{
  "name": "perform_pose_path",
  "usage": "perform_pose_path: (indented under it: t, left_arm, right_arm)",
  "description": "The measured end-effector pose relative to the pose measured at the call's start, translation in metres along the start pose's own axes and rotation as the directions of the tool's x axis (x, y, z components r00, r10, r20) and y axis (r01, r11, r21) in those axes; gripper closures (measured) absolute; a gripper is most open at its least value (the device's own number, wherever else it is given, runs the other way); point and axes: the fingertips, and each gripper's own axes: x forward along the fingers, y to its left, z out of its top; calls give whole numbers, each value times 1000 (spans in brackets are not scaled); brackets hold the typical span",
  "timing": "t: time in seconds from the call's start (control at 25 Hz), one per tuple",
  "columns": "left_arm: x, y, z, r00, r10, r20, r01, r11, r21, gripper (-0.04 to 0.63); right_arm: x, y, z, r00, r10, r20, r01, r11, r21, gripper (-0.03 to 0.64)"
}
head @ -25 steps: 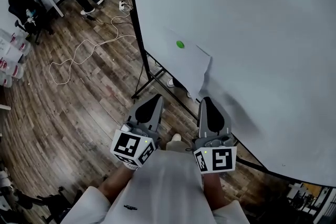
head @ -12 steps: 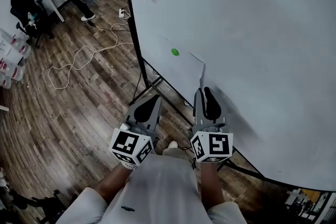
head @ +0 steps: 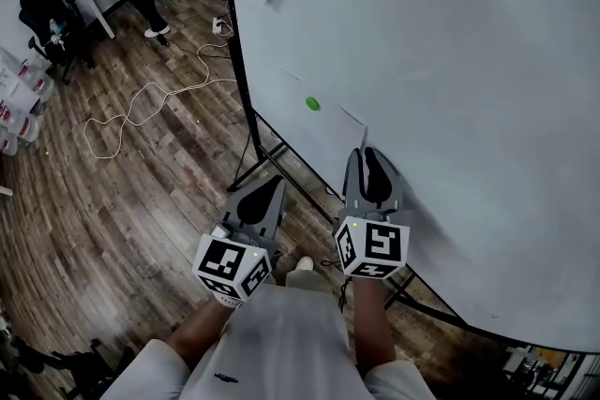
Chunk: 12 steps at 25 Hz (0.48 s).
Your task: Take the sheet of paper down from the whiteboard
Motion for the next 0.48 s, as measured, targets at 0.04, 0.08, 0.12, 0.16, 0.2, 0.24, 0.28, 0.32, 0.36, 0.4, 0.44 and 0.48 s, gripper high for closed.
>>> perform_pose_path:
  t: [0.04,0.08,0.12,0.16,0.2,0.24,0.28,0.32,0.36,0.4,0.44,0.48]
  left_arm:
    - [2,1,0,1000,0,0,0,1000,-1,589]
    - [3,1,1,1000,0,-1,0,1000,-2,589]
    - [5,1,1,1000,-1,-1,1,1000,-3,589]
    - [7,2,1,1000,-2,-2,2,1000,-4,589]
    - [9,3,2,1000,-3,-4,3,1000,-6,589]
    - [11,3,2,1000,-4,-5,3,1000,-6,589]
    - [13,4,3,1000,-5,-5,5,1000,-5,589]
    - [15,4,3,1000,-6,-6,6,1000,-4,589]
    - [17,4,3,1000,-7,-7,7,1000,-3,589]
    - [18,5,2,1000,-7,-8,7,1000,-4,589]
    - [19,5,2,1000,-7,-9,7,1000,-5,589]
    - [19,6,2,1000,-7,-10,7,1000,-6,589]
  right_arm:
    - [3,-1,0,1000,-5,-3,5,1000,-1,549]
    - [5,-2,0,1000,-10,-7,10,1000,-3,550]
    - [7,-3,-1,1000,-13,-10,13,1000,-5,550]
    - [9,-3,-1,1000,-15,-14,15,1000,-7,551]
    - [12,-2,-2,1000,-16,-16,16,1000,-11,551]
    - [15,-1,-2,1000,-16,-17,16,1000,-15,551]
    - [18,0,-2,1000,-16,-18,16,1000,-22,551]
    - [20,1,-2,1000,-17,-18,16,999,-28,551]
    - [22,2,-2,1000,-20,-18,19,999,-34,551]
    - [24,1,-2,999,-26,-18,25,999,-37,552]
    - [24,0,-3,999,-34,-18,33,999,-37,565]
    - [24,-2,-3,999,-40,-19,40,999,-37,580]
